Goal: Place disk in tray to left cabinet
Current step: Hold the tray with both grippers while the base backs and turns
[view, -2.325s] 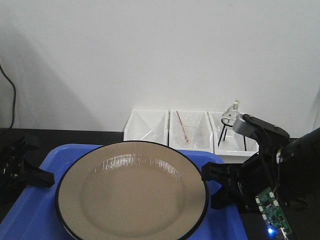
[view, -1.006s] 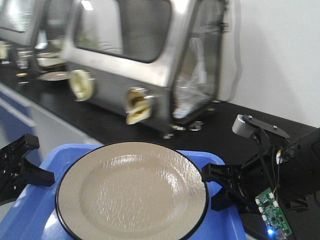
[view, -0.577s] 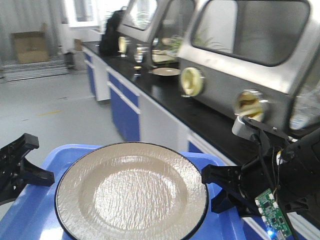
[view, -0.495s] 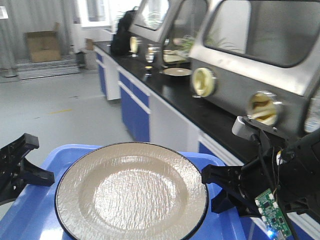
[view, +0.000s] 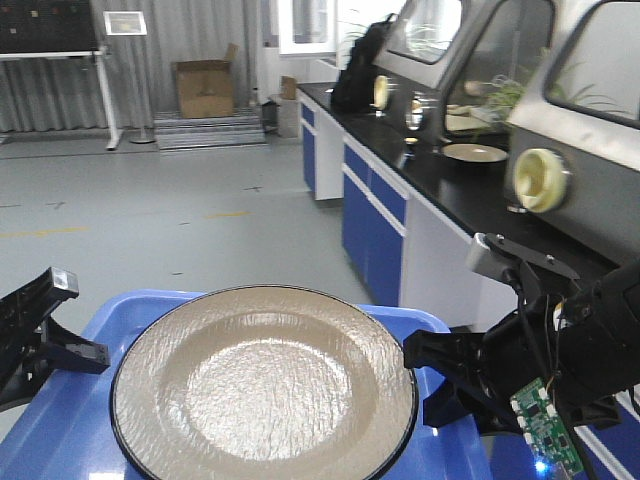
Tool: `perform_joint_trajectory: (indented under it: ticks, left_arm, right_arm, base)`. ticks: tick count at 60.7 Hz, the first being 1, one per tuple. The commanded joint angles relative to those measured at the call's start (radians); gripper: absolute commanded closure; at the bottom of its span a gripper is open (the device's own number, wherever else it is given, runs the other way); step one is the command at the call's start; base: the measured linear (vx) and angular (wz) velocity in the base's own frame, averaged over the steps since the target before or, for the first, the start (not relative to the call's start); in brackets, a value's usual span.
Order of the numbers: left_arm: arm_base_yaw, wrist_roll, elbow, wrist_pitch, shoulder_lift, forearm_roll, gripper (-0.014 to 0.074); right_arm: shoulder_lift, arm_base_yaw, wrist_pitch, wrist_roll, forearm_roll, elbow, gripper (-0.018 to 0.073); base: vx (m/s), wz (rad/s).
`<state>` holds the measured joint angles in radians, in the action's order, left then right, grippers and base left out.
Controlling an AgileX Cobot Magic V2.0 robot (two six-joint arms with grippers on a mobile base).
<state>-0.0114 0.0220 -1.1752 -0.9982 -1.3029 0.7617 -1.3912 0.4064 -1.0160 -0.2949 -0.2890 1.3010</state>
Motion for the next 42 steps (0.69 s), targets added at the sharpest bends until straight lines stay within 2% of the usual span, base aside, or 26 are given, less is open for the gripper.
perform_joint_trajectory:
  ticks: [1,23,42]
  left_arm:
    - [-0.035,0.020,-0.033,-0.066,0.037,0.287,0.0596]
    - [-0.035,0.020,-0.033,-0.070,0.037,0.288,0.0596]
    - [-0.035,0.020,-0.033,-0.070,0.037,0.288,0.0596]
  right_arm:
    - [0.029,0.032,0.101,0.016,-0.212,0.044,0.0564]
    - [0.029,0.032,0.101,0.016,-0.212,0.044,0.0564]
    - [0.029,0.032,0.101,0.016,-0.212,0.044,0.0564]
  base:
    - [0.13,0.37]
    - [0.18,0.33]
    - [0.29,0.24]
